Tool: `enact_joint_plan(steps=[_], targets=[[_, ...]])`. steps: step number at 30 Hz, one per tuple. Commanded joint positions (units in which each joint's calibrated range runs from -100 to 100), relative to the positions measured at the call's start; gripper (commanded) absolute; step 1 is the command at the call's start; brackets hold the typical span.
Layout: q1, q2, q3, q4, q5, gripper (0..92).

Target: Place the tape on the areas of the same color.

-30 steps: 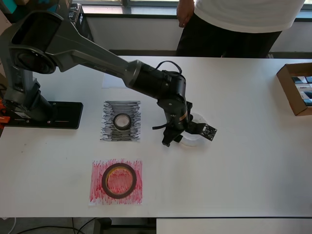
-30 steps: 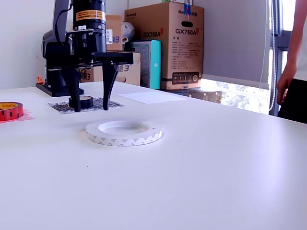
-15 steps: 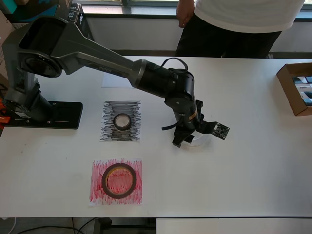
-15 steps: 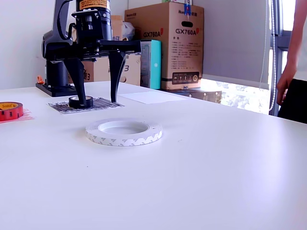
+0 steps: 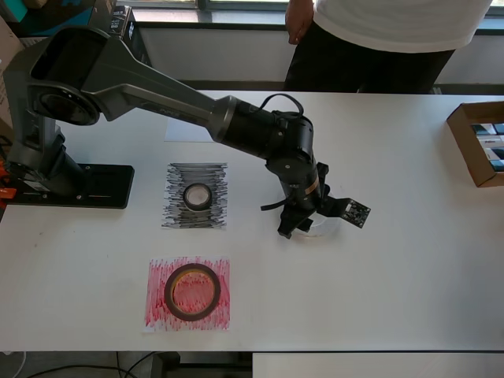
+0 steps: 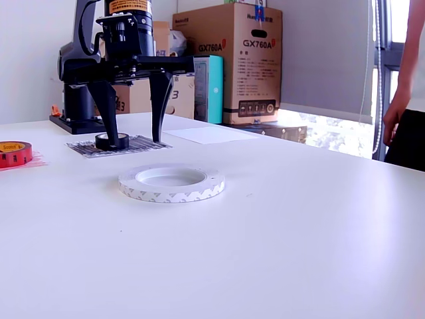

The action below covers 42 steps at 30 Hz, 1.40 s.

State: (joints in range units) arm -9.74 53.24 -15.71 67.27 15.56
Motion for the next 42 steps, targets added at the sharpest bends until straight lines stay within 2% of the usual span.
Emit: enact_joint_plan(steps=[1, 9, 42], targets=[[-0.2, 0.5, -0.7, -0.3, 0.0, 57.7], [0.0, 2.4, -0.7, 0.0, -4.7, 57.7], [-1.1, 5.0, -0.2, 0.1, -4.7, 57.7]])
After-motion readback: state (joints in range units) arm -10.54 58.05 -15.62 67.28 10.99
